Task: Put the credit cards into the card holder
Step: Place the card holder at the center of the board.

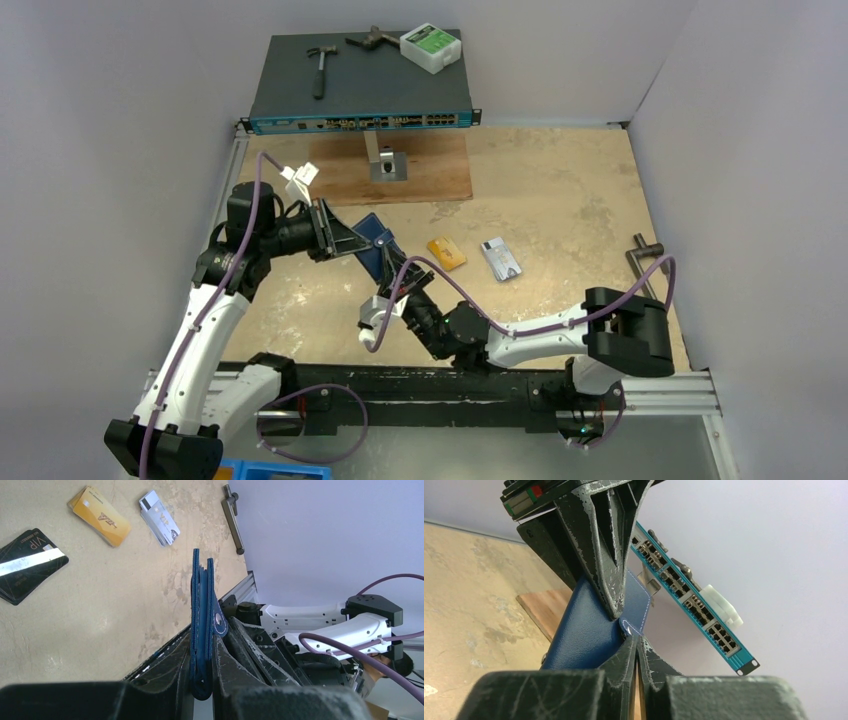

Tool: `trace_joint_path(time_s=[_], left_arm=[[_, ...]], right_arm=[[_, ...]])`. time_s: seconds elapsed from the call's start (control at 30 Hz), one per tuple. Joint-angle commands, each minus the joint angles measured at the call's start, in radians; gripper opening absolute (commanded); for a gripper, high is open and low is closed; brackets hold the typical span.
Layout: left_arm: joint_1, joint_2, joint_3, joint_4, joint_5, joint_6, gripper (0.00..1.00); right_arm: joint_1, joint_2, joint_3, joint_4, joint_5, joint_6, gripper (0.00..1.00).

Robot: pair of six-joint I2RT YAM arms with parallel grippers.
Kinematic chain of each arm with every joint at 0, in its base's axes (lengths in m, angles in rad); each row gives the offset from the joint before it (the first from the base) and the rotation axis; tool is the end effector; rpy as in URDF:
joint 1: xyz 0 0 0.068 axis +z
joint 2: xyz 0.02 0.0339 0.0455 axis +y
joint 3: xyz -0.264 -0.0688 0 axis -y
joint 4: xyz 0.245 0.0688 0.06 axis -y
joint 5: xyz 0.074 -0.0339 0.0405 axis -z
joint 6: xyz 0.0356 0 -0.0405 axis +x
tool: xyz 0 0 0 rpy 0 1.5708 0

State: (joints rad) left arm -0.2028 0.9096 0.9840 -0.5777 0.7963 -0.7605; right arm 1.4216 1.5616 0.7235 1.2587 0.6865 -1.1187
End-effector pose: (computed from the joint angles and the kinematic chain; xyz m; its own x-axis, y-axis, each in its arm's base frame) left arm 0.1755 -0.0621 0.3522 -0.8621 -0.3149 -0.3970 0.2207 0.4719 -0.8536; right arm 0.0697 0.3118 0.2770 0.6372 -0.4417 -0.6316 -0.2420 0.6634 -0.7081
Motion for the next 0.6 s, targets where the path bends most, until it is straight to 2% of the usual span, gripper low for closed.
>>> trace_joint_path(time_s=[0.0, 0.27, 0.43, 0.57], left_arm=[[-0.007, -0.012, 0.018, -0.027, 0.089, -0.009, 0.00], [-0.009, -0.013, 0.022, -0.060, 0.059, 0.030, 0.00], [-0.008, -0.016, 0.011, -0.077, 0.036, 0.038, 0.00], [-0.009, -0.010, 0.021, -0.074, 0.041, 0.035, 0.00]], right_arm=[[-0.003, -0.011, 0.048, 0.130, 0.003, 0.014, 0.00], [-0.001, -0.014, 0.093, 0.252, 0.107, 0.092, 0.00], [-0.001, 0.035, 0.123, 0.427, 0.196, 0.055, 0.00], [0.003, 0.023, 0.111, 0.410, 0.243, 0.134, 0.00]])
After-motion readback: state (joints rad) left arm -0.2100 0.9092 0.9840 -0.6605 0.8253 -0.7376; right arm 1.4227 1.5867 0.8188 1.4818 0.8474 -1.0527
